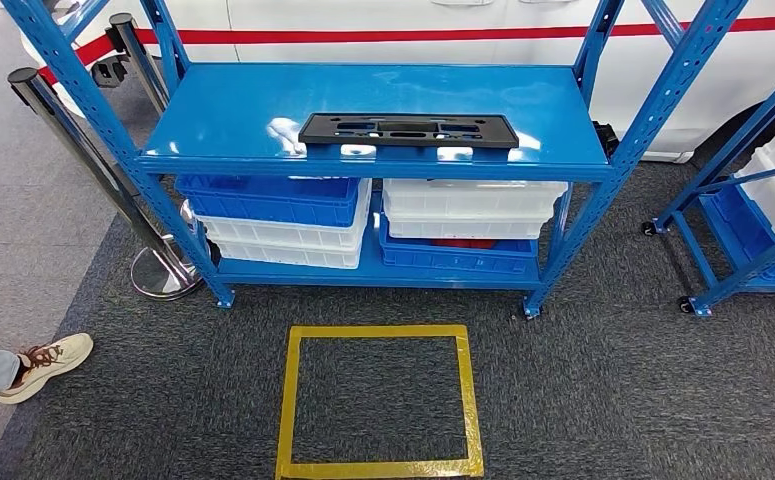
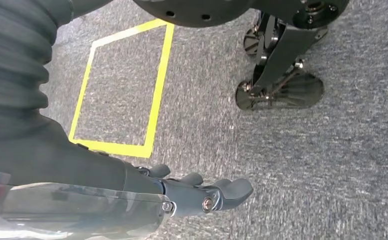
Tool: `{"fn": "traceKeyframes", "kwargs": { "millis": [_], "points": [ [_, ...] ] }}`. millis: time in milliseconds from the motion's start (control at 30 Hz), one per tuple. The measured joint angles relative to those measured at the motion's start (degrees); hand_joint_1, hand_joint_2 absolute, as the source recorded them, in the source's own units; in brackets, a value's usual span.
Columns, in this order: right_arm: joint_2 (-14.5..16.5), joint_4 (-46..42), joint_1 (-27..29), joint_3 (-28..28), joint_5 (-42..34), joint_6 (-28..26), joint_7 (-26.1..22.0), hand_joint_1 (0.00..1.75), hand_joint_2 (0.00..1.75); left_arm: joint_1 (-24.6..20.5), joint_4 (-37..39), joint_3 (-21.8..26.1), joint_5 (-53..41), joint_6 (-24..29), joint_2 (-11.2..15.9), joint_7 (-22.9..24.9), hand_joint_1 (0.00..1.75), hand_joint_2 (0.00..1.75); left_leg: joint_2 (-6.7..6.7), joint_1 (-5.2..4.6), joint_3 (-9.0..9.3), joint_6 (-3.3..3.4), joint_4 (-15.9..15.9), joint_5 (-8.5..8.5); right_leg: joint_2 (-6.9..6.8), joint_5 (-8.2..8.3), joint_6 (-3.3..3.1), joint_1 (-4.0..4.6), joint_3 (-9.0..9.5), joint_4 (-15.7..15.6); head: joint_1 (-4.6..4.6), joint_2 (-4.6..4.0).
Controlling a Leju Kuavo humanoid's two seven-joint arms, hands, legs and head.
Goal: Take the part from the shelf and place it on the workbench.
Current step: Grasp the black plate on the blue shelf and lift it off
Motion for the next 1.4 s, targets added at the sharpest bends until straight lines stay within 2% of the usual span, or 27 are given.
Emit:
{"fn": "traceKeyframes", "kwargs": {
  "millis": [33,167,233,300,367,433,500,533,567,600,667,700,733,767,800,833,900,967,1033,1067,1100,1133,1200,1233,1267,1400],
  "points": [
    [0.1,0.2,-0.2,-0.9,1.0,0.0,-0.1,0.0,0.0,-0.2,0.2,1.3,-0.8,0.0,0.0,-0.3,0.0,0.0,0.0,0.0,0.0,0.0,0.0,0.0,0.0,0.0,0.0,0.0,0.0,0.0,0.0,0.0],
    [0.6,1.0,-1.1,-4.6,4.5,0.3,-1.2,0.0,1.75,-1.1,0.8,6.5,-3.9,-0.1,-0.2,-1.6,0.0,0.0,0.0,0.0,-0.01,0.0,0.0,0.0,0.0,0.0,0.0,0.0,0.0,0.0,0.0,0.0],
    [0.9,1.3,-1.6,-6.4,6.0,0.7,-2.5,0.0,1.75,-1.6,1.1,8.8,-5.4,-0.1,-0.3,-2.2,0.0,0.0,0.0,0.0,-0.01,0.0,0.0,0.0,0.0,0.0,0.0,-0.01,0.01,0.0,0.0,0.0],
    [1.3,1.7,-2.2,-8.4,7.5,1.4,-4.2,0.0,1.75,-2.1,1.5,11.5,-7.0,-0.2,-0.4,-2.8,0.0,0.0,0.0,-0.11,-0.07,0.42,0.0,-0.05,-0.01,0.22,0.3,-0.34,0.16,-0.5,-0.02,0.0],
    [1.7,2.0,-3.1,-10.3,8.9,2.3,-6.3,0.0,0.87,-2.7,1.9,14.2,-8.5,-0.4,-0.5,-3.4,0.0,0.0,0.03,0.03,0.83,1.3,-1.5,0.65,-0.01,0.46,0.79,-0.53,0.68,-1.1,0.03,0.0],
    [2.0,2.2,-4.2,-12.1,10.2,3.3,-8.6,0.0,0.0,-3.3,2.3,16.7,-10.1,-0.6,-0.8,-4.0,0.0,0.0,0.11,0.43,2.05,1.91,-3.7,1.78,0.16,-1.24,1.05,-0.5,-0.16,1.1,0.16,0.0],
    [2.2,1.9,-5.0,-13.3,10.9,4.7,-11.0,0.0,0.0,-3.8,2.7,19.1,-11.5,-0.8,-1.1,-4.5,0.0,0.0,0.15,0.66,2.22,2.01,-4.3,2.11,0.4,-4.79,1.34,-0.75,-3.58,7.7,0.24,0.0],
    [2.4,1.4,-5.2,-13.5,10.9,5.4,-12.1,0.0,0.0,-4.0,2.9,20.3,-12.2,-0.9,-1.2,-4.6,0.0,0.0,0.11,0.75,2.14,1.89,-4.2,2.06,0.47,-6.0,1.59,-0.96,-5.41,11.1,0.24,0.0],
    [2.6,0.7,-5.4,-13.5,10.7,6.1,-13.2,0.0,0.0,-4.2,3.1,21.4,-12.8,-1.0,-1.4,-4.8,0.0,0.0,0.04,0.91,2.11,1.66,-4.0,1.94,0.49,-6.15,1.9,-1.24,-6.56,13.1,0.24,0.0],
    [2.8,-0.3,-5.5,-13.3,10.2,6.8,-14.2,0.0,0.0,-4.3,3.3,22.4,-13.4,-1.0,-1.5,-5.0,0.0,0.0,-0.06,1.16,2.1,1.3,-3.8,1.74,0.48,-5.11,2.26,-1.59,-6.67,12.8,0.23,0.0],
    [3.1,-2.6,-5.7,-12.7,8.9,7.9,-16.1,0.0,0.0,-4.6,3.6,24.1,-14.5,-1.1,-1.7,-5.3,0.0,0.0,-0.32,1.82,1.95,0.14,-2.6,0.96,0.52,-1.11,3.26,-2.46,-4.11,6.8,0.26,0.0],
    [3.3,-3.8,-5.9,-12.3,8.1,8.4,-17.0,0.0,0.0,-4.8,3.6,24.9,-15.0,-1.1,-1.7,-5.5,0.0,0.0,-0.45,1.94,1.63,-0.59,-1.7,0.41,0.81,0.24,3.56,-2.62,-2.81,3.9,0.3,0.0],
    [3.6,-5.1,-6.0,-11.9,7.3,8.8,-17.8,0.0,0.0,-5.0,3.7,25.8,-15.5,-1.1,-1.8,-5.6,0.0,0.0,-0.57,1.97,1.27,-1.25,-0.9,-0.06,1.08,0.82,3.37,-2.7,-2.06,2.1,0.28,0.0],
    [3.8,-6.6,-6.1,-11.5,6.5,9.3,-18.5,0.0,0.0,-5.2,3.8,26.6,-15.9,-1.1,-1.8,-5.7,0.0,0.0,-0.68,1.94,0.96,-1.75,-0.3,-0.38,1.33,0.68,2.9,-2.62,-1.94,1.7,0.24,0.0],
    [4.0,-8.2,-6.1,-11.0,5.8,9.8,-19.2,0.0,0.0,-5.3,3.9,27.4,-16.3,-1.2,-1.8,-5.8,0.0,0.0,-0.8,1.9,0.78,-2.12,-0.1,-0.48,1.54,0.44,2.12,-2.38,-2.23,2.1,0.18,0.0],
    [4.2,-9.9,-6.2,-10.6,5.0,10.3,-19.8,0.0,0.0,-5.4,4.0,28.0,-16.7,-1.2,-1.9,-5.9,0.0,0.0,-0.88,2.06,0.79,-2.33,-0.1,-0.46,1.5,0.35,1.35,-2.33,-2.41,2.4,0.09,0.0],
    [4.5,-13.5,-6.3,-9.7,3.8,11.1,-20.9,0.0,0.0,-5.6,4.2,29.1,-17.3,-1.2,-2.1,-6.1,0.0,0.0,-0.56,2.32,0.44,-2.53,0.9,-1.19,1.39,0.41,0.36,-2.12,-2.54,2.4,-0.01,0.0],
    [4.7,-17.4,-6.3,-8.6,2.6,11.9,-21.9,0.0,0.0,-5.9,4.4,30.1,-17.9,-1.2,-2.2,-6.3,0.0,0.0,0.01,2.14,-2.17,-2.24,6.3,-4.13,1.09,0.5,-0.36,-1.79,-2.61,2.3,-0.08,0.0],
    [4.8,-21.1,-6.4,-7.3,1.5,12.7,-22.8,0.0,0.0,-6.2,4.5,31.1,-18.3,-1.2,-2.2,-6.5,0.0,0.0,0.2,1.66,-6.23,-1.67,14.1,-7.3,0.79,0.47,-0.79,-1.19,-2.69,2.3,-0.08,0.0],
    [4.8,-22.9,-6.4,-6.6,1.0,13.0,-23.2,0.0,0.0,-6.2,4.6,31.6,-18.6,-1.2,-2.3,-6.5,0.0,0.0,0.2,1.41,-7.59,-1.31,16.6,-7.75,0.7,0.42,-0.95,-0.86,-2.67,2.3,-0.08,0.0],
    [4.8,-24.7,-6.4,-5.8,0.6,13.3,-23.6,0.0,0.0,-6.2,4.7,32.1,-18.8,-1.2,-2.3,-6.5,0.0,0.0,0.2,1.11,-7.99,-0.82,17.0,-7.08,0.66,0.35,-1.08,-0.5,-2.58,2.3,-0.08,0.0],
    [4.8,-26.6,-6.5,-5.1,0.1,13.6,-23.9,0.0,0.0,-6.2,4.8,32.6,-19.0,-1.2,-2.3,-6.6,0.0,0.0,0.2,0.74,-7.38,-0.17,15.2,-5.43,0.65,0.28,-1.19,-0.17,-2.43,2.3,-0.08,0.0],
    [4.8,-30.2,-6.6,-3.8,-0.8,14.2,-24.7,0.0,0.0,-6.2,4.9,33.3,-19.4,-1.2,-2.4,-6.7,0.0,0.0,0.19,-0.11,-4.64,1.34,8.7,-1.28,0.65,0.14,-1.35,0.26,-2.12,2.3,-0.07,0.0],
    [4.8,-31.4,-6.6,-3.4,-1.1,14.4,-25.0,0.0,0.0,-6.3,4.9,33.5,-19.5,-1.2,-2.4,-6.7,0.0,0.0,0.19,-0.39,-3.61,1.85,6.3,0.03,0.65,0.1,-1.38,0.34,-2.03,2.3,-0.07,0.0],
    [4.8,-31.9,-6.6,-3.1,-1.2,14.4,-25.1,0.0,0.0,-6.3,4.9,33.7,-19.5,-1.2,-2.4,-6.7,0.0,0.0,0.19,-0.55,-3.1,2.11,5.2,0.62,0.65,0.07,-1.4,0.36,-1.99,2.3,-0.07,0.0],
    [4.8,-32.0,-6.6,-3.1,-1.2,14.5,-25.2,0.0,0.0,-6.3,4.9,33.7,-19.5,-1.2,-2.4,-6.7,0.0,0.0,0.19,-0.56,-3.07,2.13,5.1,0.64,0.65,0.07,-1.4,0.35,-1.99,2.3,-0.07,0.0]
  ]
}}
